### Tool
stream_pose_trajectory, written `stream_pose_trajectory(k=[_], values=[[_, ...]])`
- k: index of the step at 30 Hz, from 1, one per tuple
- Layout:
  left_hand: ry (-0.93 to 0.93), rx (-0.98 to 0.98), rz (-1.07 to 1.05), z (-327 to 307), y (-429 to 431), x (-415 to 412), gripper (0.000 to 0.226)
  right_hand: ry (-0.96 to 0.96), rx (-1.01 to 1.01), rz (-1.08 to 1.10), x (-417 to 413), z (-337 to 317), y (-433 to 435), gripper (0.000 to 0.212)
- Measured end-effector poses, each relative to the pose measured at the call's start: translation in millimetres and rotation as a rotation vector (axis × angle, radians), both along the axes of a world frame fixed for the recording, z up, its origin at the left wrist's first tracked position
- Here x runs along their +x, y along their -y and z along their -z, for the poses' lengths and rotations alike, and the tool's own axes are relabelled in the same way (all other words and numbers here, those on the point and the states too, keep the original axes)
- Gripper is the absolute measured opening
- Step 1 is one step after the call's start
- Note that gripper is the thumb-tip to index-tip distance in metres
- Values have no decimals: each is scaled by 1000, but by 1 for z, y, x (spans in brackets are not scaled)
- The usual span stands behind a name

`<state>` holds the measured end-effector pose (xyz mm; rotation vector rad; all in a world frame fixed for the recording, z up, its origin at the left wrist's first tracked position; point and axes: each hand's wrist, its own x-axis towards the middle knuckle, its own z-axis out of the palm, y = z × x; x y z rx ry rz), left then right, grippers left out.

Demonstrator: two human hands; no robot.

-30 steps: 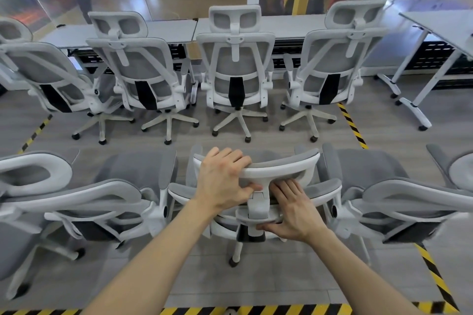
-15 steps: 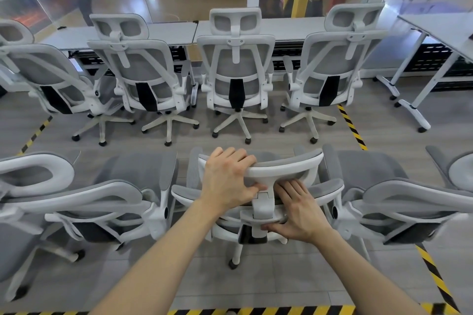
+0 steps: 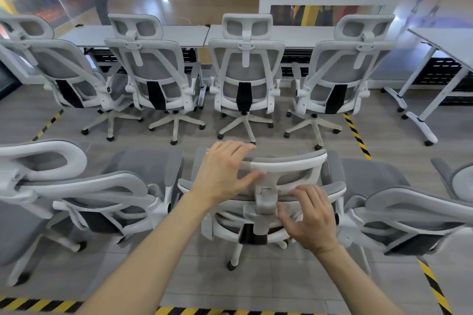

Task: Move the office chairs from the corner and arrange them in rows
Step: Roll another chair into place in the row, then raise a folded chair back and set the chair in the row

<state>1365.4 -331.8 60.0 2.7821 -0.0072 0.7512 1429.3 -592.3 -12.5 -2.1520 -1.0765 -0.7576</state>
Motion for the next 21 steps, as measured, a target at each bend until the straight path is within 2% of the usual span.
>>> stream_pose_trajectory(k=[2, 4, 7, 9, 12, 16, 21], values=[[48, -14, -65, -7, -16, -15, 52, 76, 22, -60, -15, -18, -11, 21], [7, 31, -128, -15, -41, -31, 41, 54, -40, -149, -33, -38, -33, 21], [-293, 176, -236, -25, -84, -60, 39, -133, -291, -259, -59, -53, -80, 21], [-490, 258, -299, -24, -114, -82, 44, -278, -536, -278, -75, -52, -115, 34], [-647, 309, -345, -13, -161, -122, 48, -345, -807, -276, -102, -46, -169, 42], [-695, 350, -321, 10, -239, -176, 50, -389, -904, -238, -143, -28, -246, 42], [-725, 383, -147, 34, -341, -246, 45, -467, -924, -85, -206, 2, -350, 46]])
